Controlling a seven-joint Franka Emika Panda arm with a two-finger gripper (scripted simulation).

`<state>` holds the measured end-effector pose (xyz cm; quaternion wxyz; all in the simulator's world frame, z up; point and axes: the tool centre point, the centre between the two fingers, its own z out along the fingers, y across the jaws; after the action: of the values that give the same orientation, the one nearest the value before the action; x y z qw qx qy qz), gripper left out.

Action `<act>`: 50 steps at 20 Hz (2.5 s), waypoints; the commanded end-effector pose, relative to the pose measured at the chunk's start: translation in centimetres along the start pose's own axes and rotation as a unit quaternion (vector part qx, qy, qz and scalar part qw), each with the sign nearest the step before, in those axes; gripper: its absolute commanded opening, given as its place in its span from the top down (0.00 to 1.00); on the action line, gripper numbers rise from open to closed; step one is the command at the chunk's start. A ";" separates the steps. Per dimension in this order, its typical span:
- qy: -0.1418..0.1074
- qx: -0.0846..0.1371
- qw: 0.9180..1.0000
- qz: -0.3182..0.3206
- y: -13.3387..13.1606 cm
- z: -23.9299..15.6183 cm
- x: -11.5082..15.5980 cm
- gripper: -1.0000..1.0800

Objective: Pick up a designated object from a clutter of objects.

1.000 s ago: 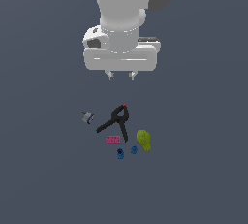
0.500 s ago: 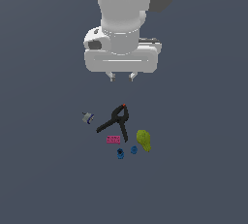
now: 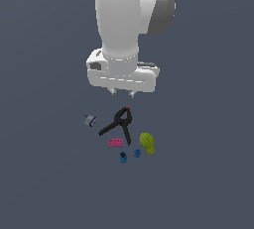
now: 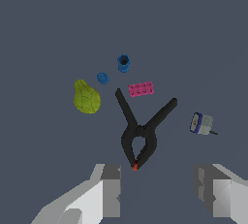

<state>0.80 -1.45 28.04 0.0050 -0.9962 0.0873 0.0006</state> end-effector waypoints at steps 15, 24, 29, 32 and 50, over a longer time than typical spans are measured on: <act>0.034 -0.038 0.969 0.240 4.3 15.7 2.4 0.38; 0.075 -0.072 0.937 0.335 7.7 21.1 2.4 0.38; 0.092 -0.083 0.925 0.360 8.9 22.5 2.3 0.38; 0.098 -0.086 0.921 0.368 9.3 22.8 2.3 0.38; 0.100 -0.087 0.919 0.371 10.1 25.9 2.6 0.38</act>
<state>1.51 -11.58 2.18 -0.0911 -0.8838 0.4502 -0.0888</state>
